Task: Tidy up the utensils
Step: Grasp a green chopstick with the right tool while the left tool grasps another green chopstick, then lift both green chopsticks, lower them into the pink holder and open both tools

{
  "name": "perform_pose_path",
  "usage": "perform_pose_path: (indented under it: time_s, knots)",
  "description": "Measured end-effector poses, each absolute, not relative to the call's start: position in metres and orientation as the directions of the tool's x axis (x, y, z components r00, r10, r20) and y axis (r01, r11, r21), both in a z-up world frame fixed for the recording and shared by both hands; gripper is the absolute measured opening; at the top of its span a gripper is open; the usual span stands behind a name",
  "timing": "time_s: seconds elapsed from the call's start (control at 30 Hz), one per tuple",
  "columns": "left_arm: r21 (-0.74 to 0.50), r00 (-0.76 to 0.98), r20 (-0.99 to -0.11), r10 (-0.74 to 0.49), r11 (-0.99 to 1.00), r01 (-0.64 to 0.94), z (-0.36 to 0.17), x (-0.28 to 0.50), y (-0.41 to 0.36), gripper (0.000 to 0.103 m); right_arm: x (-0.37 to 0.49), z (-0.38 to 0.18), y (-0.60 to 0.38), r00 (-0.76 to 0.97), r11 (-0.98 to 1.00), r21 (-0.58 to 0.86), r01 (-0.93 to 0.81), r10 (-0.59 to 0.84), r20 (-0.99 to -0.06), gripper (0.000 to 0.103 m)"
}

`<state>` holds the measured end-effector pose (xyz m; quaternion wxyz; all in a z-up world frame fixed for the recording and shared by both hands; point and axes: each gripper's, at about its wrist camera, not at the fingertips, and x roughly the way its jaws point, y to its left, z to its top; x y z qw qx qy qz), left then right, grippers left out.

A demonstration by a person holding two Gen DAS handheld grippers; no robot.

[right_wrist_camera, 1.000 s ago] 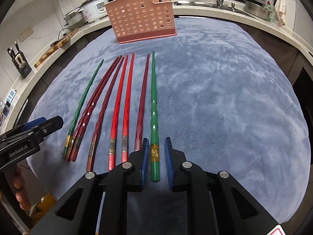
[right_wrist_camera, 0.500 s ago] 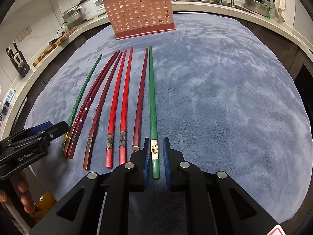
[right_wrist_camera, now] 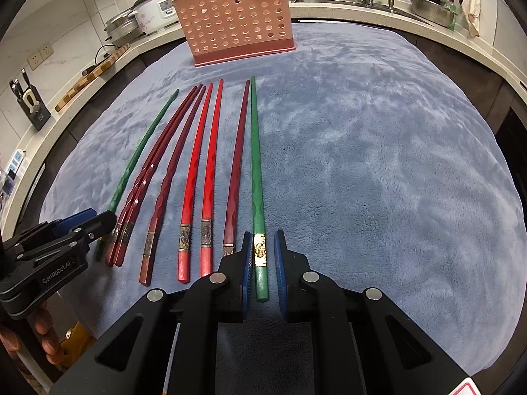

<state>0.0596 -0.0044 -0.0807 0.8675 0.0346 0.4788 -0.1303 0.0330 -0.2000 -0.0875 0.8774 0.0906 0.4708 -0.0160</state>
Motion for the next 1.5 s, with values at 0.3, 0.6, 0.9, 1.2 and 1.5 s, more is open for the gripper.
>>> perform_pose_path:
  time_s: [0.3,0.6,0.9,1.2,1.5]
  knots:
    - [-0.091,0.522,-0.828,-0.206,0.967,0.237,-0.068,0.058,0.008,0.007,0.028,-0.076,-0.203,0.584,0.985,0.139,0.105,0.052,-0.810,0.008]
    - [-0.114,0.567,-0.789,-0.235,0.964,0.239,-0.027,0.065,0.012,0.007,0.031,-0.027,-0.215,0.669,0.982,0.152,0.110,0.040,-0.742,0.008]
    - [-0.142,0.666,-0.694,-0.275,0.958,0.247,0.031,0.084,0.017,0.007,0.050,0.041,-0.238,0.777,0.977,0.177,0.117,0.020,-0.629,0.008]
    - [-0.148,0.743,-0.608,-0.279,0.960,0.239,0.079,0.117,0.017,0.007,0.077,0.083,-0.254,0.836,0.973,0.198,0.115,0.013,-0.549,0.007]
    - [-0.143,0.813,-0.505,-0.288,0.958,0.250,0.134,0.161,0.011,0.007,0.112,0.118,-0.271,0.877,0.968,0.224,0.115,0.007,-0.481,0.007]
